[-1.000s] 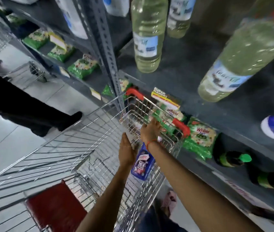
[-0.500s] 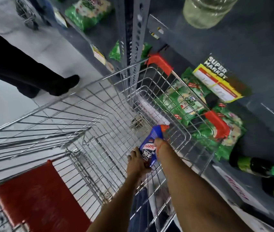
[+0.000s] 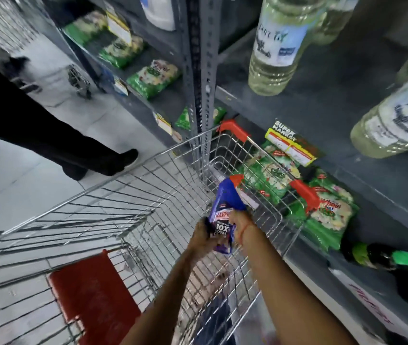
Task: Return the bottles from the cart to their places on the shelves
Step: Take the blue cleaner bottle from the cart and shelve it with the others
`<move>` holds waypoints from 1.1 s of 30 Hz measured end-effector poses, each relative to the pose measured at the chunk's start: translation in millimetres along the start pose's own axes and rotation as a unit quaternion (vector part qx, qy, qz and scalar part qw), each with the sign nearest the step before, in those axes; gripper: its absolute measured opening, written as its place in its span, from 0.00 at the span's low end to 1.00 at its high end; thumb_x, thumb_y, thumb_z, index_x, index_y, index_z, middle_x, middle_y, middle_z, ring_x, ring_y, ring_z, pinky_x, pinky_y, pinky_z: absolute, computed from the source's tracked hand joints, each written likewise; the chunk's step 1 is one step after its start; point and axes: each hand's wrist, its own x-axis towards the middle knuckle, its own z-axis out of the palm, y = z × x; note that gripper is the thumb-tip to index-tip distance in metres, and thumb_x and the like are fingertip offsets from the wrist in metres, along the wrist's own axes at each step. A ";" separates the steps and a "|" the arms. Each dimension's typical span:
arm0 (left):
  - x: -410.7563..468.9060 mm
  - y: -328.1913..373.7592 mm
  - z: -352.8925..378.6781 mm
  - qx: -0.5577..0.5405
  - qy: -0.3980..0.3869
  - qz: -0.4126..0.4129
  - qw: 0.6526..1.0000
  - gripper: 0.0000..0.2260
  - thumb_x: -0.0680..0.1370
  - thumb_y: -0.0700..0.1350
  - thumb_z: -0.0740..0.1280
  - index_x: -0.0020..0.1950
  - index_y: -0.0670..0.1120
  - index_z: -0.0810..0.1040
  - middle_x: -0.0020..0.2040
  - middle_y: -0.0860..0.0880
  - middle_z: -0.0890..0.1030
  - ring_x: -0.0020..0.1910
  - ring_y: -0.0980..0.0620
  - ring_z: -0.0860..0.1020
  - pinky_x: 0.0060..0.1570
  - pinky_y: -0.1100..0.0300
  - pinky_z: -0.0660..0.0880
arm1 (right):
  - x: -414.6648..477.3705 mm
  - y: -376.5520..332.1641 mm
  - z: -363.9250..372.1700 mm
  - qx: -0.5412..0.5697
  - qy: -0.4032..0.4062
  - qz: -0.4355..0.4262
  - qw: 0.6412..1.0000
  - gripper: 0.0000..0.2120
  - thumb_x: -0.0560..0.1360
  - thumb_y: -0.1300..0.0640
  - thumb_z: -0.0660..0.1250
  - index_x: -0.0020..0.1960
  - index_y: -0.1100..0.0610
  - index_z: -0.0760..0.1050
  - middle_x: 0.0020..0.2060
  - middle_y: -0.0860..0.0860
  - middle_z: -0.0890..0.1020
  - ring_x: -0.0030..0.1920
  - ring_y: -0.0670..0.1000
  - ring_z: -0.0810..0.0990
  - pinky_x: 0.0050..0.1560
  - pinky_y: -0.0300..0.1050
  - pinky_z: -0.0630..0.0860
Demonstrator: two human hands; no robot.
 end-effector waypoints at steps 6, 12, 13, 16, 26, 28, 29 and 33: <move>-74.3 62.1 -22.4 -0.145 -0.006 0.089 0.985 0.12 0.82 0.47 0.51 0.55 0.51 0.74 0.46 0.54 0.82 0.42 0.60 0.82 0.36 0.67 0.79 | -67.0 -23.3 -27.8 -0.076 -0.033 -0.170 0.982 0.24 0.74 0.66 0.61 0.69 0.56 0.63 0.59 0.62 0.78 0.52 0.62 0.81 0.55 0.61 0.78; -146.2 127.4 11.3 -0.137 0.000 0.208 0.968 0.12 0.82 0.45 0.53 0.54 0.56 0.75 0.51 0.52 0.82 0.48 0.60 0.82 0.47 0.58 0.82 | -165.9 -45.3 -98.2 -0.075 -0.043 -0.380 0.921 0.29 0.72 0.71 0.61 0.69 0.52 0.65 0.57 0.54 0.79 0.53 0.54 0.79 0.54 0.50 0.79; -155.6 138.3 22.9 -0.136 -0.004 0.222 0.966 0.11 0.81 0.45 0.54 0.56 0.55 0.75 0.54 0.50 0.82 0.52 0.58 0.81 0.52 0.54 0.80 | -183.1 -49.7 -116.4 -0.060 -0.046 -0.412 0.908 0.27 0.72 0.72 0.61 0.68 0.55 0.67 0.56 0.53 0.79 0.52 0.52 0.79 0.51 0.45 0.79; -189.0 170.0 66.7 -0.135 -0.027 0.259 0.956 0.11 0.81 0.43 0.57 0.56 0.54 0.76 0.53 0.56 0.83 0.54 0.58 0.79 0.50 0.57 0.80 | -226.6 -54.4 -177.5 -0.013 -0.044 -0.460 0.887 0.19 0.75 0.71 0.62 0.64 0.61 0.69 0.55 0.56 0.78 0.53 0.53 0.77 0.51 0.45 0.78; -276.8 219.7 252.3 -0.023 -0.078 0.422 0.903 0.16 0.78 0.48 0.61 0.64 0.45 0.74 0.57 0.49 0.80 0.49 0.67 0.77 0.54 0.70 0.74 | -324.7 -5.4 -394.5 0.084 0.040 -0.586 0.805 0.15 0.76 0.69 0.64 0.62 0.62 0.72 0.50 0.52 0.81 0.50 0.48 0.78 0.52 0.44 0.77; -286.4 225.1 294.8 -0.006 -0.132 0.425 0.895 0.16 0.79 0.48 0.61 0.65 0.45 0.72 0.59 0.52 0.79 0.52 0.64 0.77 0.54 0.71 0.73 | -332.1 8.6 -439.9 0.106 0.076 -0.598 0.791 0.14 0.75 0.70 0.64 0.60 0.61 0.73 0.49 0.52 0.81 0.49 0.46 0.79 0.50 0.41 0.77; -291.2 227.1 318.7 0.010 -0.157 0.429 0.890 0.14 0.80 0.45 0.61 0.64 0.46 0.72 0.56 0.55 0.78 0.50 0.68 0.76 0.50 0.75 0.72 | -335.8 15.0 -463.4 0.114 0.096 -0.601 0.785 0.15 0.75 0.70 0.64 0.60 0.61 0.73 0.48 0.49 0.82 0.47 0.43 0.80 0.48 0.38 0.78; -297.3 242.4 412.9 0.074 -0.211 0.474 0.852 0.12 0.80 0.42 0.59 0.62 0.40 0.72 0.52 0.51 0.78 0.45 0.74 0.75 0.48 0.71 0.73 | -339.1 27.3 -549.1 0.143 0.161 -0.596 0.773 0.14 0.75 0.70 0.64 0.57 0.58 0.74 0.45 0.45 0.84 0.45 0.40 0.81 0.45 0.36 0.80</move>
